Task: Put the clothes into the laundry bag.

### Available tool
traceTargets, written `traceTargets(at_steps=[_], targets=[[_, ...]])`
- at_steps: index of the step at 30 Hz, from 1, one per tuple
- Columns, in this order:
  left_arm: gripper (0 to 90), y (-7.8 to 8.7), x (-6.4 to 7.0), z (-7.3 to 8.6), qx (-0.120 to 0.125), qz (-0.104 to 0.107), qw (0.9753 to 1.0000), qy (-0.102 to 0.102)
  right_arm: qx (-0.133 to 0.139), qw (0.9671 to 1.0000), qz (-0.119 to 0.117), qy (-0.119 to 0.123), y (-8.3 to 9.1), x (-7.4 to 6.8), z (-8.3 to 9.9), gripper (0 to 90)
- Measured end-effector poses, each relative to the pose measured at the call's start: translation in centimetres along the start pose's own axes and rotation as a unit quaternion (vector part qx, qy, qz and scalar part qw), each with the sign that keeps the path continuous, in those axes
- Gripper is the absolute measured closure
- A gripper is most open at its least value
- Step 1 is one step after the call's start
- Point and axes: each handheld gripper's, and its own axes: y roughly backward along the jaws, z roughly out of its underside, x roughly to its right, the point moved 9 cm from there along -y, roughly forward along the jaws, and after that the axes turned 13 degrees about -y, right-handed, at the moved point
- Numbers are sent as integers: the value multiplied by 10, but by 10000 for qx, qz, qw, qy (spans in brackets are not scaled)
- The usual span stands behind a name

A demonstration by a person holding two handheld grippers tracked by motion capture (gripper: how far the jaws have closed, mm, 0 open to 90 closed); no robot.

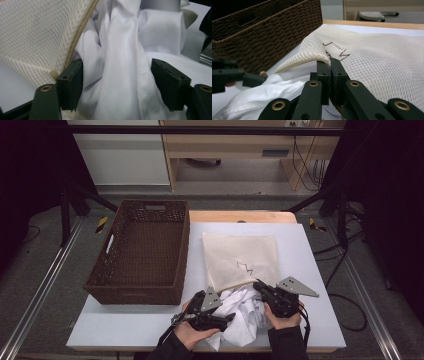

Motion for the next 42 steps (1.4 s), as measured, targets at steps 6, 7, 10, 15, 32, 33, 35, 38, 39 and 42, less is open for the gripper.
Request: traceTargets(at_steps=[6,7,10,15,32,33,35,38,39,42], targets=[[665,-7,8,4,-18,244,9994,242,-35,10000,-4,-16,-2,-1,2,877],[705,-7,11,-2,-3,300,9994,170,-43,10000,-7,-24,-3,-1,2,878],[759,-6,14,-12,126,314,9994,102,-80,10000,-3,-59,-5,0,4,879],[771,-17,17,-35,256,305,9992,31,-71,9999,-27,-85,-4,-1,4,879],[435,-32,-15,-23,58,-69,10000,-29,-49,9999,-74,-55,0,-4,0,879],[361,-25,-9,-23,143,93,9998,-41,-55,9999,-68,-57,0,-3,0,879],[267,-17,-4,-21,136,152,9997,-98,-57,9999,-77,-59,0,-4,1,879],[231,-7,0,-18,176,131,9997,-129,-52,10000,-63,-51,0,-4,0,879],[235,0,1,-15,221,128,9996,-104,-46,10000,-52,-52,1,-3,0,879],[265,12,2,-3,268,83,9996,56,-43,10000,-56,-57,0,-2,0,879]])
